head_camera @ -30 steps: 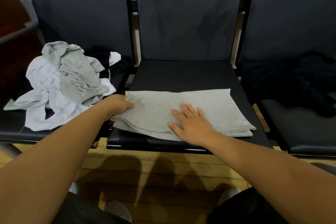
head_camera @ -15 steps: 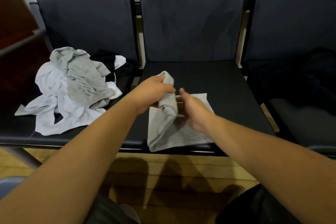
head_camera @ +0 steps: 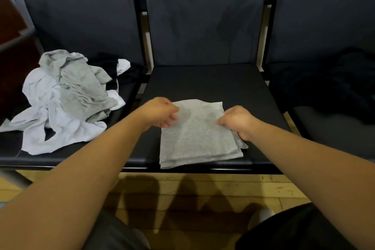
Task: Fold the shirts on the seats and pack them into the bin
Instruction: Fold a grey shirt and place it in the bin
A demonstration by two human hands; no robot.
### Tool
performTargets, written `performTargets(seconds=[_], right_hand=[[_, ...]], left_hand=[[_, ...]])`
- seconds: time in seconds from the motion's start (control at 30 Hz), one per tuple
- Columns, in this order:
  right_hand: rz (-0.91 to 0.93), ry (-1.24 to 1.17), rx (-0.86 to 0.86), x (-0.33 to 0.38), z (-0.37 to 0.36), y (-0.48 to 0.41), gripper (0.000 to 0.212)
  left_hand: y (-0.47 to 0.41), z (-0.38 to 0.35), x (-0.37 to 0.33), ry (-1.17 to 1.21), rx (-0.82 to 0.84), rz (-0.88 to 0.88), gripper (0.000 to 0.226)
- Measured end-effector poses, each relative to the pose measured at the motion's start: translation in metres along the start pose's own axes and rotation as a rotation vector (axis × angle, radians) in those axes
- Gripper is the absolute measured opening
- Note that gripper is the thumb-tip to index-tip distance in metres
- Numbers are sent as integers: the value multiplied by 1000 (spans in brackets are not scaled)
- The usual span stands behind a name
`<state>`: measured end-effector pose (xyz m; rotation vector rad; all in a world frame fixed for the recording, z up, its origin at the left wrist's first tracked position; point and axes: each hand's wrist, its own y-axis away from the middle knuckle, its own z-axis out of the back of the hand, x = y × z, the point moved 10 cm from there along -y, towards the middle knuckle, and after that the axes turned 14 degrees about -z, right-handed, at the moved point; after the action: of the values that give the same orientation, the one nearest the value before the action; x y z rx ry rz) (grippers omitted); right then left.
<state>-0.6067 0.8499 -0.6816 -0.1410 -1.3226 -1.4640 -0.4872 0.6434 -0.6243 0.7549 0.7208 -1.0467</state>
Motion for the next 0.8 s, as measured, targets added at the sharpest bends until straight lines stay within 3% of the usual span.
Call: performTargets(seconds=[0.1,0.17,0.23,0.33,0.47,0.6,0.67,0.8], right_hand=[[119,57,-137,15,15,3,3],[139,247,-208,16,19,4,10],[114,395,-268,11,20,6,18],[87,406,-301,8,14,6,23],[13,249,-152,7,-9,7,25],[-49,-161,53,9,-25,9,30],[-30,-296,155,21,-31,15,39],[78,-421,341,59,-52,44,29]], left_hand=[[-1,13,36,-43,-63,127,26],[-1,12,54,-18,-80,215,30],[0,5,62,65,-98,254,49],[-4,0,58,170,-165,232,67],[-9,-17,56,384,-187,255,66],[-11,-21,40,594,-175,243,49],[-9,-6,30,687,-213,210,36],[12,48,38,806,-282,169,34]])
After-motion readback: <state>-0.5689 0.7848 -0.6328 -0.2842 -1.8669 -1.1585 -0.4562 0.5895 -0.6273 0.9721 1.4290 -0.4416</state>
